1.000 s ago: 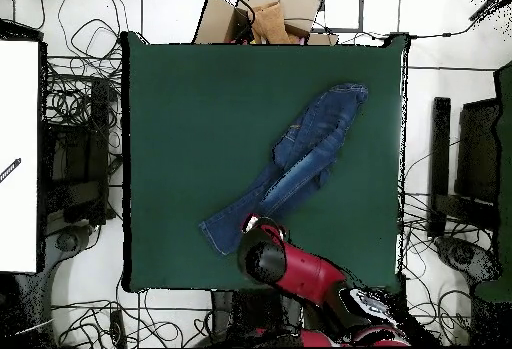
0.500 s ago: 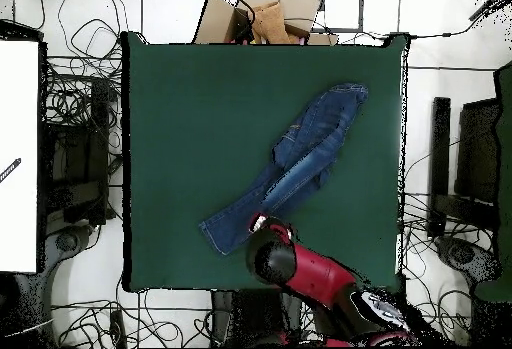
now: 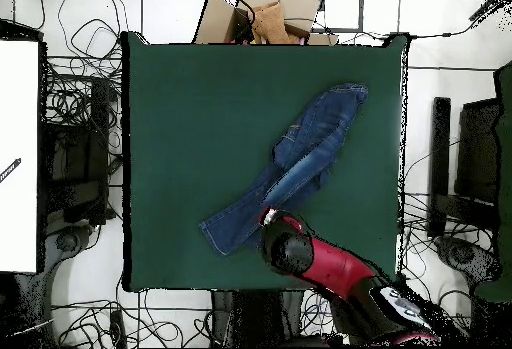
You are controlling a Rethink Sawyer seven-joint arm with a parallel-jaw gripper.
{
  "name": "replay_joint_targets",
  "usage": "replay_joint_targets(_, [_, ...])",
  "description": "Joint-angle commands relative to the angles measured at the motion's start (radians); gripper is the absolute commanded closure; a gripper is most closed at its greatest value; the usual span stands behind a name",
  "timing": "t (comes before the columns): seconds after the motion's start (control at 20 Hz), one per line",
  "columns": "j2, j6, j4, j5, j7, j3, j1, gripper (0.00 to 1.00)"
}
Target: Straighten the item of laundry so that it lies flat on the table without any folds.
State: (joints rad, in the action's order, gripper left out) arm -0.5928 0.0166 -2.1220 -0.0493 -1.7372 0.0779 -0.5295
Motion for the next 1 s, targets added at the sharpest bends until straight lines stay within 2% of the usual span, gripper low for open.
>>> replay_joint_targets(0.05, [0.043, -0.115, 0.161, -0.056, -0.003, 0.130, -0.049, 1.00])
replay_joint_targets(0.3, [0.053, -0.123, 0.192, -0.057, -0.029, 0.114, -0.061, 1.00])
replay_joint_targets(0.75, [0.052, -0.167, 0.220, -0.061, -0.030, 0.141, -0.114, 1.00])
replay_joint_targets(1.0, [0.025, -0.164, 0.221, -0.062, -0.043, 0.132, -0.118, 1.00])
